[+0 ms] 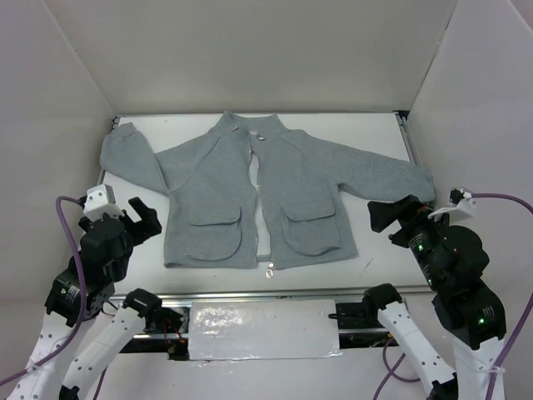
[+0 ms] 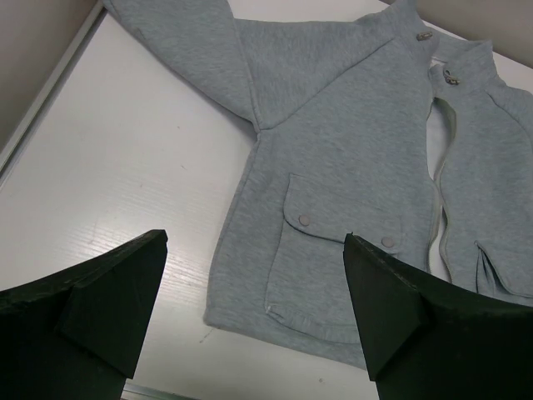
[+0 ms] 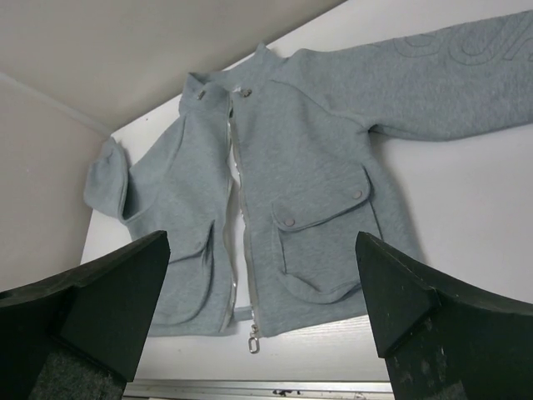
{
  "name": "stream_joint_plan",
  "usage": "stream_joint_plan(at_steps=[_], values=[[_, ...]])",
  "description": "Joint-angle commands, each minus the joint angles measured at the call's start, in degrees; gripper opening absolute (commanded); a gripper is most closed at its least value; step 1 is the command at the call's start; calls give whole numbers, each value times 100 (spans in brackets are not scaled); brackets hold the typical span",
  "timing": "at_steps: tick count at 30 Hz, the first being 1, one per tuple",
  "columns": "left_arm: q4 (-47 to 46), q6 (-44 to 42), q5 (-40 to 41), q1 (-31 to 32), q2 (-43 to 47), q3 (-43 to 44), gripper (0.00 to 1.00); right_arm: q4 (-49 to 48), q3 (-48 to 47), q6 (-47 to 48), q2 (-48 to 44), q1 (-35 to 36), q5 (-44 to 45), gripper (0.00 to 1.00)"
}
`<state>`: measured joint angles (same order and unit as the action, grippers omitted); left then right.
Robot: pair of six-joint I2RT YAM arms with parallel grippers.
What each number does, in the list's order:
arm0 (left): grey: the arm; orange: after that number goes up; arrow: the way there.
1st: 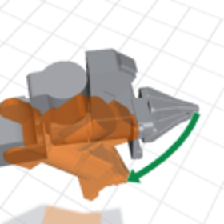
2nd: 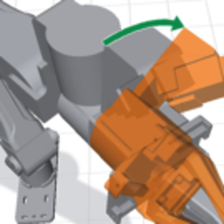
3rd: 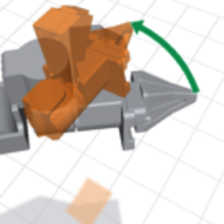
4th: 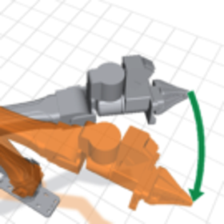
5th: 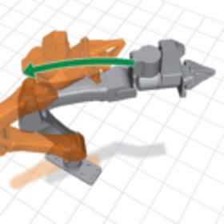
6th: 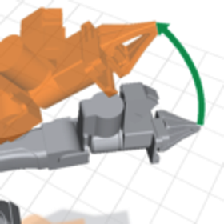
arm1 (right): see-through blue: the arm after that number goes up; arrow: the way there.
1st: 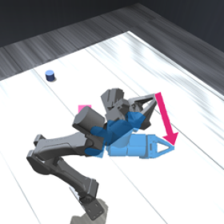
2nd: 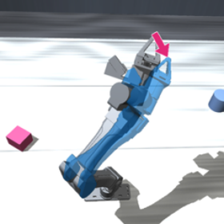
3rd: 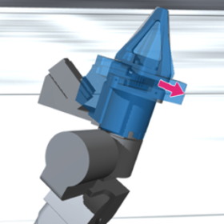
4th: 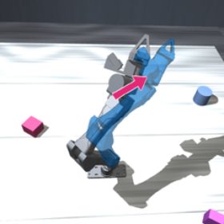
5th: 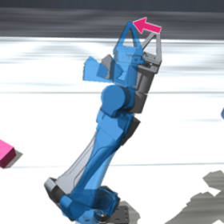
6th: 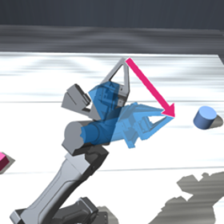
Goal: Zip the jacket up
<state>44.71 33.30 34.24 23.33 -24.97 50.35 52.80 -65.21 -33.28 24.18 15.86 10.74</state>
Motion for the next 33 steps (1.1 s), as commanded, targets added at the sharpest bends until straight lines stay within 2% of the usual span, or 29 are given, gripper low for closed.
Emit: stream_joint_plan(at_steps=[1,3,6,9,10,12,14,16,17,18,19,21,23,26,30,33], values=[[-182,28,57,-13,-16,28,99,38,-168,102,34,-21,68,100],[-155,45,74,-13,-17,28,99,-23,-115,32,-19,-13,51,100],[-208,1,-13,-13,45,10,99,-321,34,67,-72,-21,-510,100],[-226,-8,-23,-13,89,-7,99,-751,402,23,24,-12,-1589,100],[-234,-16,-23,-13,89,-7,99,-1188,578,-3,86,-12,-2541,100],[-278,-60,-110,-13,98,-25,100,-1743,1306,-257,488,-12,-3452,100],[-305,-104,-180,-13,72,-34,99,-2841,2243,-826,814,153,-4034,100],[-331,-139,-233,-13,28,-51,99,-3805,2696,-1101,1394,1082,-3495,100],[-331,-139,-251,-13,10,-51,99,-3986,2854,-1206,1640,1452,-2821,100],[-331,-157,-260,-13,-8,-51,99,-4162,2856,-1234,1929,2056,-2623,100],[-340,-157,-260,-4,-34,-51,99,-4494,2760,-1216,2550,2271,-2508,100],[-349,-175,-295,-4,-52,-51,99,-4628,2593,-1216,3238,2509,-2209,100],[-366,-192,-330,-4,-69,-60,99,-5093,2505,-1277,4153,2615,-2330,98],[-375,-218,-365,5,-25,-69,99,-5534,2295,-1226,5135,2886,-2314,88],[-445,-271,-488,13,45,-113,99,-5833,1943,-988,6096,3020,-2208,85],[-551,-385,-690,22,36,-148,100,-5868,1626,-637,6633,3011,-2243,79]])
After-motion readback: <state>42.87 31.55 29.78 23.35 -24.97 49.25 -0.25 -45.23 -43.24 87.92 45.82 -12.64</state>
